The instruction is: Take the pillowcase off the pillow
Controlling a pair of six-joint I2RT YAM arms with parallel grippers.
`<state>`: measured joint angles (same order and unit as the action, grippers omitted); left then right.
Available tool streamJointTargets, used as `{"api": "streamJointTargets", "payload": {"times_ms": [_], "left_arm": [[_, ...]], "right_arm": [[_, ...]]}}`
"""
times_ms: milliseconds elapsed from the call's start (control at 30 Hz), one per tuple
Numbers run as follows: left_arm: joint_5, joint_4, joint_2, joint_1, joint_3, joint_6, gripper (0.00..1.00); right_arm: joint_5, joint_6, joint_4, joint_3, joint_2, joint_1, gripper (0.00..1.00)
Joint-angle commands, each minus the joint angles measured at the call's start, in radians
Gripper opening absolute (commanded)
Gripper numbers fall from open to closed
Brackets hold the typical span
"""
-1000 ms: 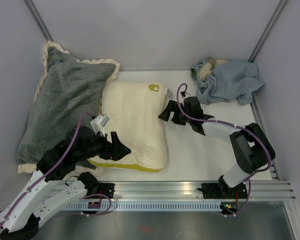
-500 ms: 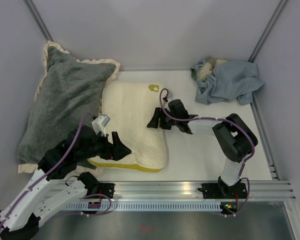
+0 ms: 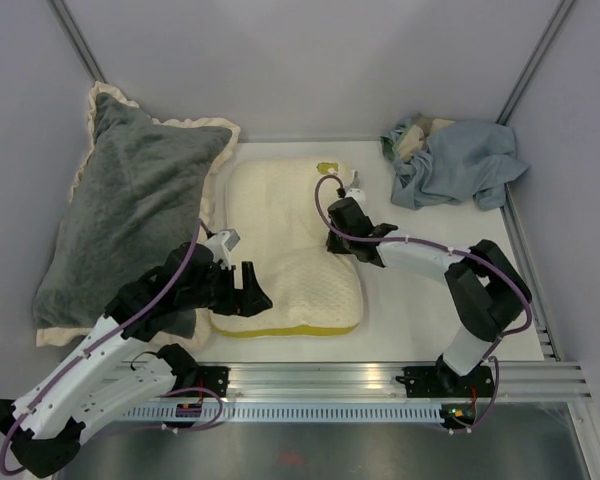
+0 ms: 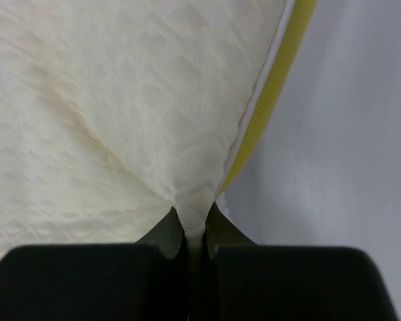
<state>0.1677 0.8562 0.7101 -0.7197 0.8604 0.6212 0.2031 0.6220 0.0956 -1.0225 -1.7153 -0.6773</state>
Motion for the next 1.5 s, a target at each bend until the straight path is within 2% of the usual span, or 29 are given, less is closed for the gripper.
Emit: {"api": "streamJointTargets", "payload": {"times_ms": [0, 233, 333, 533, 567, 600, 633, 667, 700, 833, 1067, 1300, 1333, 1467], "left_arm": [[0.021, -0.066, -0.014, -0.001, 0.002, 0.003, 0.87], [0.026, -0.074, -0.035, -0.001, -0.004, 0.002, 0.87], [0.032, -0.072, -0.038, -0.003, -0.009, -0.001, 0.87], [0.046, -0.072, -0.047, -0.003, -0.008, -0.006, 0.87], [0.047, -0.072, -0.047, -0.003, -0.012, -0.006, 0.87], [0.047, -0.072, -0.046, -0.001, -0.014, -0.006, 0.87], [0.049, -0.077, -0.047, -0.001, -0.017, -0.006, 0.87], [0.052, -0.083, -0.049, -0.001, -0.024, -0.005, 0.87], [0.058, -0.088, -0.049, -0.001, -0.030, 0.000, 0.87], [0.067, -0.118, -0.026, -0.001, -0.049, 0.003, 0.87], [0.078, -0.187, 0.025, -0.003, -0.064, 0.003, 0.87], [0.089, -0.212, 0.025, -0.003, -0.103, 0.014, 0.87], [0.078, -0.203, 0.019, -0.003, -0.106, 0.014, 0.87], [0.033, -0.158, -0.033, -0.001, -0.107, 0.011, 0.88]], "right_arm": [[0.397, -0.067, 0.282, -0.040, 0.112, 0.073, 0.00], [0.349, -0.123, 0.397, -0.021, 0.299, 0.393, 0.00], [0.303, -0.151, 0.414, -0.027, 0.321, 0.514, 0.00], [0.308, -0.202, 0.484, -0.112, 0.290, 0.669, 0.00], [0.347, -0.203, 0.515, -0.129, 0.284, 0.692, 0.05], [0.363, -0.208, 0.529, -0.161, 0.281, 0.715, 0.16], [0.383, -0.211, 0.539, -0.177, 0.280, 0.722, 0.35], [0.415, -0.211, 0.567, -0.191, 0.283, 0.723, 0.79], [0.421, -0.200, 0.576, -0.205, 0.298, 0.723, 0.97], [0.365, -0.215, 0.533, -0.162, 0.416, 0.716, 0.98], [0.136, -0.240, 0.463, -0.065, 0.601, 0.682, 0.98], [-0.298, -0.154, 0.235, 0.154, 0.661, 0.682, 0.98], [-0.405, -0.137, 0.152, 0.185, 0.675, 0.682, 0.98], [-0.583, -0.038, -0.049, 0.353, 0.707, 0.682, 0.98]]}}
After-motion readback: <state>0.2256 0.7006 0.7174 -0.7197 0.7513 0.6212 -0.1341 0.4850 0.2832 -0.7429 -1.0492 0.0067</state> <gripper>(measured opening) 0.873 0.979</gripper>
